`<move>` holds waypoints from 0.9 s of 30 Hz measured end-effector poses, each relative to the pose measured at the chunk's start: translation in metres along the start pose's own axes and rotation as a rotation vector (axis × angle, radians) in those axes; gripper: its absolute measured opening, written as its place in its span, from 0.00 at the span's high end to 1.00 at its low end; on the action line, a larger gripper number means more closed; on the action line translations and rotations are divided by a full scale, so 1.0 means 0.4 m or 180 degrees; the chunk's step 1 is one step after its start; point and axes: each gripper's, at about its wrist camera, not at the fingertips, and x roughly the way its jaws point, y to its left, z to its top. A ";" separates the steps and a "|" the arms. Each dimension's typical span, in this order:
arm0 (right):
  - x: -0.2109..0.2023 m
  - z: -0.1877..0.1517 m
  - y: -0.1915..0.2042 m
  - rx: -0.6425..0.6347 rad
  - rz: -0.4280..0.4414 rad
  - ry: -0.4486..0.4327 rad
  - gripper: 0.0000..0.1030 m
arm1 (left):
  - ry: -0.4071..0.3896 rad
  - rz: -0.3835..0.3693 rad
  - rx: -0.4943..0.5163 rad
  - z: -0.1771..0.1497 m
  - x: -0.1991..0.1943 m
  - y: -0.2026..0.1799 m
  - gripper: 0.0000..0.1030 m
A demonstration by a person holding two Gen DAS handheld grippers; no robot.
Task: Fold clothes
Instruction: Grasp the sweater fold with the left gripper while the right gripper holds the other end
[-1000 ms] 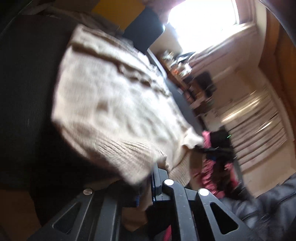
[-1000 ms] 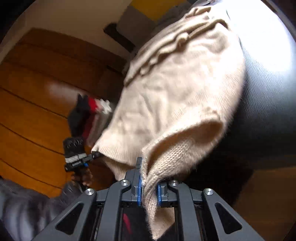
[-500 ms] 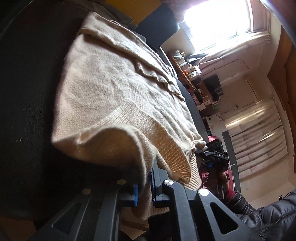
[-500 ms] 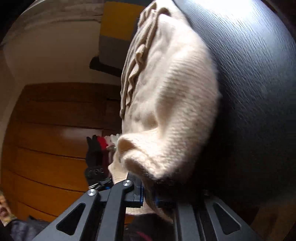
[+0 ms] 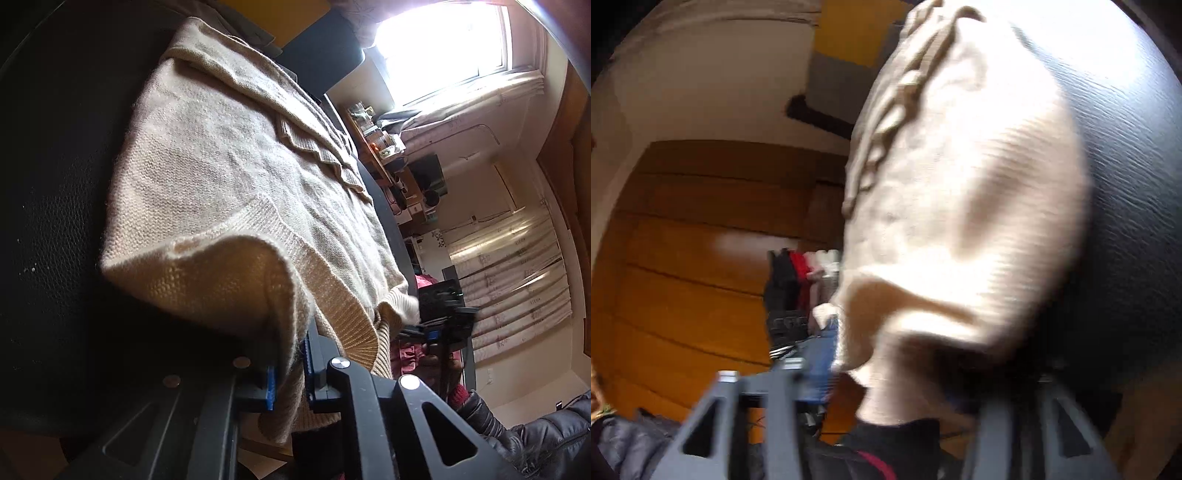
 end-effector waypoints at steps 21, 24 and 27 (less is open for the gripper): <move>0.029 0.008 0.115 -0.0388 -0.0902 0.0103 0.93 | -0.0026 0.0074 0.0033 -0.005 0.012 0.006 0.90; 0.007 -0.002 0.098 -0.0408 -0.1058 0.0041 0.93 | 0.0002 0.0102 0.0059 -0.007 0.012 0.003 0.90; 0.011 -0.012 0.092 -0.0463 -0.1153 0.0105 0.93 | 0.0000 0.0190 0.0134 -0.011 0.006 -0.007 0.92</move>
